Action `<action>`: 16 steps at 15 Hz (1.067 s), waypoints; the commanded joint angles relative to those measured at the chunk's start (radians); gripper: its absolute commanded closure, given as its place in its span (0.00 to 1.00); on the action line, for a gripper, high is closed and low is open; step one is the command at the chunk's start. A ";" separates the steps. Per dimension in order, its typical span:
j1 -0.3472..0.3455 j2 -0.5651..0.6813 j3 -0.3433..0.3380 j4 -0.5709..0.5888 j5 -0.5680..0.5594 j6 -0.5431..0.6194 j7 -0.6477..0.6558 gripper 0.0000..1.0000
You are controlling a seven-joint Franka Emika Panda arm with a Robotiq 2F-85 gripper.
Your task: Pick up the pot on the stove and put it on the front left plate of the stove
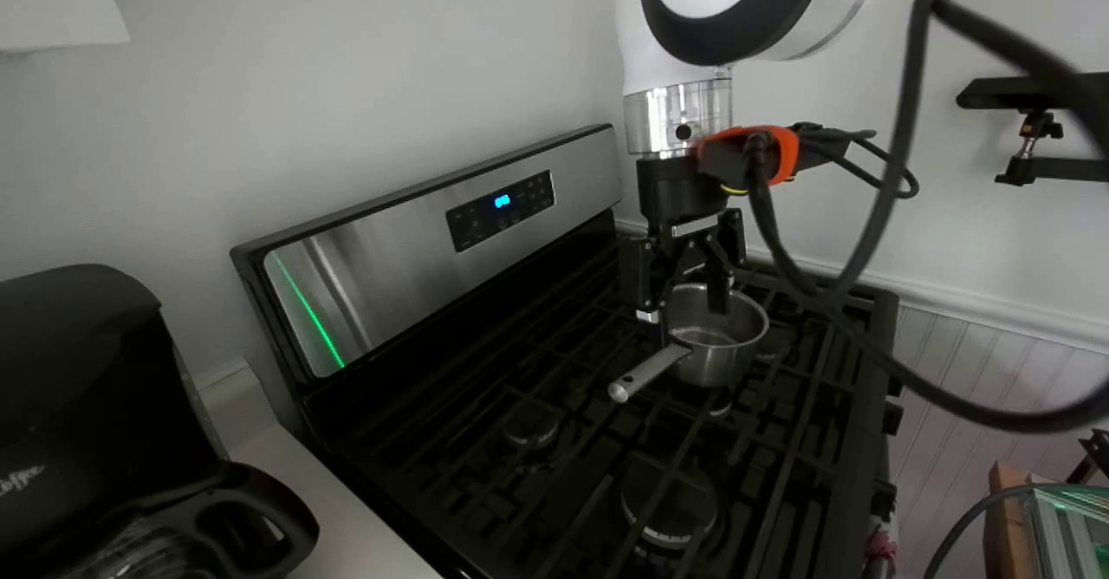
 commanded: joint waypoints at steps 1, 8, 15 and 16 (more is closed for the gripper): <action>-0.042 0.074 -0.025 0.025 -0.006 0.091 0.112 0.00; -0.097 0.130 -0.088 0.002 0.002 0.224 0.227 0.00; -0.141 0.170 -0.147 -0.030 -0.025 0.316 0.292 0.00; -0.145 0.172 -0.154 -0.036 -0.027 0.327 0.296 0.00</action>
